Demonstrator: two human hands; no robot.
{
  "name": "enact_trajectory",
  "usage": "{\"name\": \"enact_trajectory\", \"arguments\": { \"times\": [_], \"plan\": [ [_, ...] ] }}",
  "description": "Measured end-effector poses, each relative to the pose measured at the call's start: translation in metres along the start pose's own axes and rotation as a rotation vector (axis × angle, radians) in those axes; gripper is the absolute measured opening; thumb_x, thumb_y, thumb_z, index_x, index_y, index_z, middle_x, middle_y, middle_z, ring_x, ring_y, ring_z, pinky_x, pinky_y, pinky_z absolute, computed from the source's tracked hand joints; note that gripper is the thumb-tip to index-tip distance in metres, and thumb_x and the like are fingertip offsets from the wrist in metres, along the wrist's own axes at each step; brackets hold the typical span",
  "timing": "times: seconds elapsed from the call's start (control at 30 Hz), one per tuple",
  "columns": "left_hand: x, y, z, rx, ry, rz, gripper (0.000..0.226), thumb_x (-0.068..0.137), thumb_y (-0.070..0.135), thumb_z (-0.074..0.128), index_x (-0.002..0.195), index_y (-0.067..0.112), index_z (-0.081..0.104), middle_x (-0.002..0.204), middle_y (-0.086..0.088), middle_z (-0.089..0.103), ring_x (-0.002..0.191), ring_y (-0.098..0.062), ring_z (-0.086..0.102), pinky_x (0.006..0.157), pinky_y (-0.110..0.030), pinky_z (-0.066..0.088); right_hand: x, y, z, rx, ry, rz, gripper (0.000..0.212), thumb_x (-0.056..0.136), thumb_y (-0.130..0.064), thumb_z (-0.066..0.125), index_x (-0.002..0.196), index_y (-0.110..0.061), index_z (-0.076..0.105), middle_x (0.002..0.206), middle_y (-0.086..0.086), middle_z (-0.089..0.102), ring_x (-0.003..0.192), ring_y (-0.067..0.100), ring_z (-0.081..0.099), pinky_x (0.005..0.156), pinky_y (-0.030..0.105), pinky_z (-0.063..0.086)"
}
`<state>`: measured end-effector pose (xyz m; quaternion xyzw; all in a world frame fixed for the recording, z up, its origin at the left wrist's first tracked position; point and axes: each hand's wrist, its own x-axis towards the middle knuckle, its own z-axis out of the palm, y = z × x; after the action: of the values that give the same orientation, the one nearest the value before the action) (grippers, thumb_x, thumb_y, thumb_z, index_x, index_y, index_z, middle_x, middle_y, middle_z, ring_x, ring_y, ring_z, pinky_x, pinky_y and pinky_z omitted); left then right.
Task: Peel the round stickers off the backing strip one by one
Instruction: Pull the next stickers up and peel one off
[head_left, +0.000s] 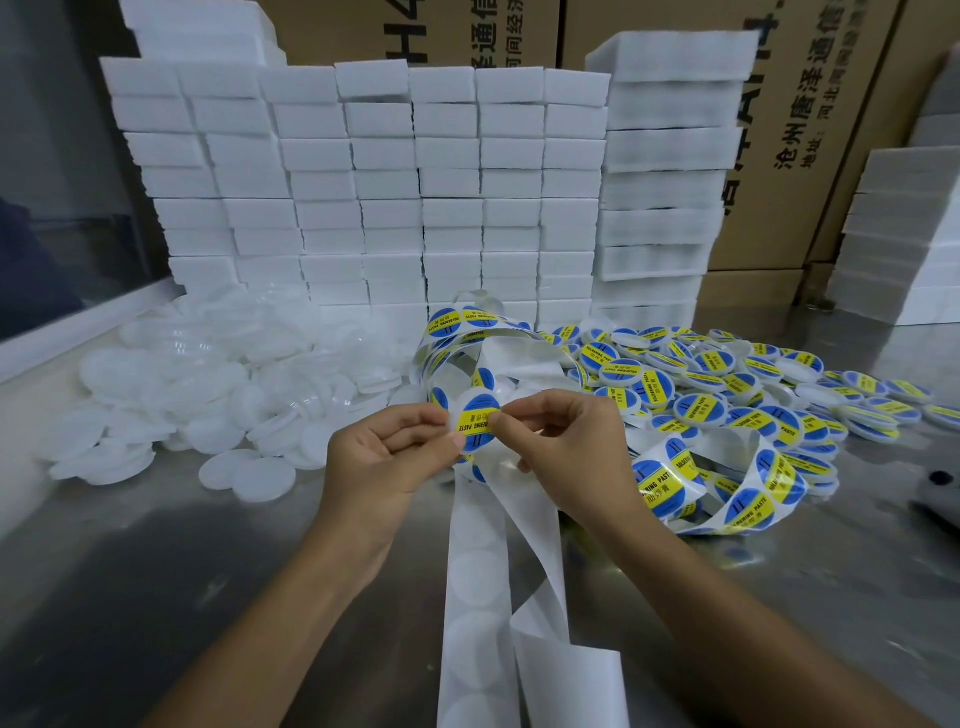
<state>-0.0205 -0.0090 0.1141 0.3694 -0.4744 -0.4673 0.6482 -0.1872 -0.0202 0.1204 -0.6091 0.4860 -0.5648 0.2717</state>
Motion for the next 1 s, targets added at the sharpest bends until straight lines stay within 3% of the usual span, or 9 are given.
{"name": "enact_trajectory", "arguments": {
  "times": [0.1,0.2,0.43,0.57,0.67,0.77,0.83,0.9,1.0],
  "plan": [
    [0.0,0.001,-0.001,-0.065,-0.016,-0.038,0.015,0.06,0.008,0.079,0.073,0.017,0.077,0.08,-0.014,0.075,0.075,-0.024,0.074,0.068,-0.028,0.059,0.001,0.001,-0.001,-0.011,0.045,0.012,0.03,0.073,-0.035,0.086,0.093,-0.03,0.064,0.058,-0.001,0.069,0.049,0.007,0.06,0.054,0.026,0.053],
    [0.0,0.002,0.001,-0.166,-0.031,-0.099,0.021,0.057,0.008,0.077,0.078,0.011,0.073,0.085,-0.016,0.075,0.077,-0.026,0.074,0.067,-0.028,0.059,0.002,0.005,-0.002,-0.113,0.077,-0.068,0.03,0.075,-0.04,0.082,0.096,-0.025,0.067,0.059,0.001,0.066,0.052,0.007,0.057,0.057,0.026,0.049],
    [0.0,0.002,0.002,-0.347,-0.084,-0.175,0.016,0.067,0.001,0.067,0.081,0.004,0.061,0.087,-0.02,0.074,0.082,-0.028,0.074,0.069,-0.029,0.059,-0.009,0.003,0.009,-0.158,-0.026,-0.215,0.04,0.079,-0.045,0.077,0.115,-0.032,0.066,0.086,-0.01,0.067,0.064,0.007,0.066,0.063,0.023,0.054],
    [0.0,0.001,-0.002,-0.337,-0.13,-0.195,0.009,0.069,0.003,0.066,0.076,0.006,0.063,0.085,-0.018,0.074,0.08,-0.026,0.074,0.067,-0.029,0.059,-0.008,0.003,0.012,-0.064,-0.017,-0.193,0.03,0.082,-0.034,0.078,0.108,-0.023,0.068,0.079,-0.006,0.067,0.065,0.005,0.062,0.062,0.019,0.051],
    [0.0,0.001,-0.002,-0.312,-0.179,-0.215,0.01,0.068,0.005,0.067,0.065,0.014,0.07,0.088,-0.017,0.074,0.081,-0.025,0.074,0.067,-0.03,0.059,-0.004,0.003,0.008,-0.001,0.013,-0.172,0.013,0.091,-0.021,0.069,0.1,-0.011,0.072,0.077,0.002,0.072,0.063,0.013,0.065,0.064,0.035,0.057],
    [-0.001,0.001,0.0,-0.301,-0.22,-0.21,0.007,0.065,0.011,0.074,0.063,0.017,0.072,0.089,-0.017,0.074,0.083,-0.026,0.074,0.069,-0.031,0.059,-0.003,0.002,0.006,-0.01,0.008,-0.191,0.012,0.094,-0.016,0.065,0.097,-0.008,0.072,0.077,0.005,0.073,0.059,0.011,0.063,0.06,0.033,0.056],
    [-0.001,0.001,-0.001,-0.315,-0.234,-0.196,0.017,0.054,0.017,0.086,0.065,0.017,0.073,0.088,-0.017,0.075,0.082,-0.026,0.074,0.069,-0.031,0.059,-0.004,0.002,0.007,-0.02,-0.009,-0.187,0.015,0.091,-0.024,0.07,0.097,-0.011,0.073,0.075,0.001,0.072,0.061,0.008,0.063,0.062,0.03,0.055],
    [-0.001,0.0,-0.002,-0.303,-0.241,-0.182,0.036,0.041,0.025,0.097,0.066,0.016,0.074,0.084,-0.016,0.075,0.082,-0.026,0.074,0.071,-0.032,0.059,-0.008,0.001,0.009,-0.028,-0.02,-0.16,0.034,0.079,-0.045,0.075,0.096,-0.016,0.072,0.07,-0.002,0.068,0.062,0.005,0.06,0.06,0.021,0.05],
    [-0.002,0.0,-0.001,-0.268,-0.251,-0.156,0.037,0.042,0.025,0.097,0.067,0.013,0.072,0.084,-0.015,0.073,0.083,-0.028,0.074,0.072,-0.033,0.059,-0.01,0.001,0.01,-0.021,-0.005,-0.114,0.053,0.064,-0.066,0.071,0.091,-0.02,0.069,0.067,0.002,0.065,0.06,0.008,0.057,0.057,0.022,0.047]
  ]
}}
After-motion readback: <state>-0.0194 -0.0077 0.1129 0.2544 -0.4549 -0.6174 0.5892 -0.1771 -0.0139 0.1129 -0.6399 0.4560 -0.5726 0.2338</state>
